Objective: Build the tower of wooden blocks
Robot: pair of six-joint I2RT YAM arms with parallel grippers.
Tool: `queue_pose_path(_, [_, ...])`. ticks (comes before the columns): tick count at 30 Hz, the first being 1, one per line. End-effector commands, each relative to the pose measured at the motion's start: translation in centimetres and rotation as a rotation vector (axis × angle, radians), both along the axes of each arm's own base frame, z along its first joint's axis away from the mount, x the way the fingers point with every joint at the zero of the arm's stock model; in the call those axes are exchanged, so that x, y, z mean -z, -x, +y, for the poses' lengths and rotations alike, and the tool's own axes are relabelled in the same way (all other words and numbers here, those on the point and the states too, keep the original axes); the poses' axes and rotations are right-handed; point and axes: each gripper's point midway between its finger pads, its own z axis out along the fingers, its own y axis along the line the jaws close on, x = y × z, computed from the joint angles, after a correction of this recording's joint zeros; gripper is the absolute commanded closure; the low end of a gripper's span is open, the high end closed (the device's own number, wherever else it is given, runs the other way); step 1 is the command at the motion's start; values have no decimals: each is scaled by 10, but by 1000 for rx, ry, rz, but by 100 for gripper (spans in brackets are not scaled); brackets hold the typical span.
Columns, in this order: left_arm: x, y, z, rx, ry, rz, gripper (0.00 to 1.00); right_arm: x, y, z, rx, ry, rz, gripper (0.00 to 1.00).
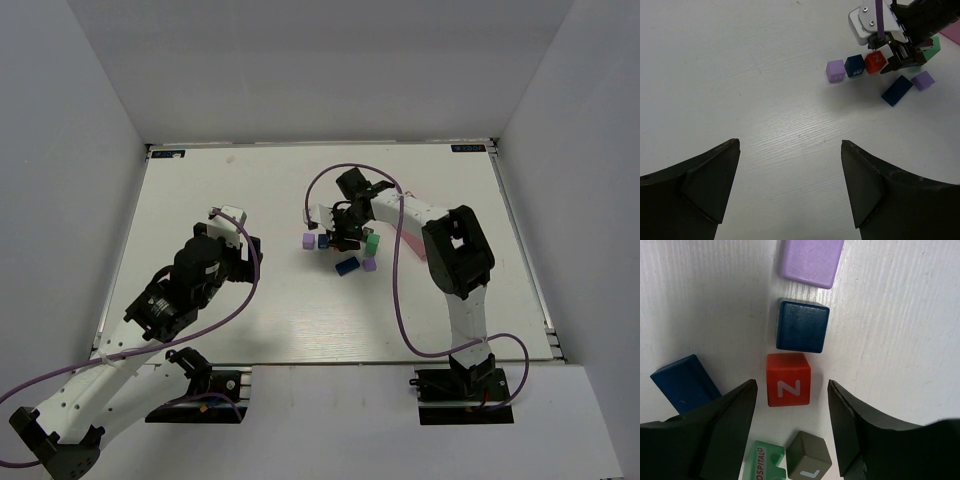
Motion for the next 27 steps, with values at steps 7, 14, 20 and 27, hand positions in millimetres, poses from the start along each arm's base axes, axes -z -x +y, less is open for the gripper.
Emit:
queue_pose_path(7, [-2,0,3,-6,2,-12,8,-9,-14,9,34,-37,-23,40])
queue_pose_path(14, [-2,0,3,-6,2,-12,8,-8,-17,11,52,-41,-28,43])
queue_pose_path(20, [-2,0,3,-6,2,-12,8,-9,-18,9,61,-39,-28,43])
queue_pose_path(27, [-2,0,3,-6,2,-12,8,-9,-18,11,66,-38,-28,43])
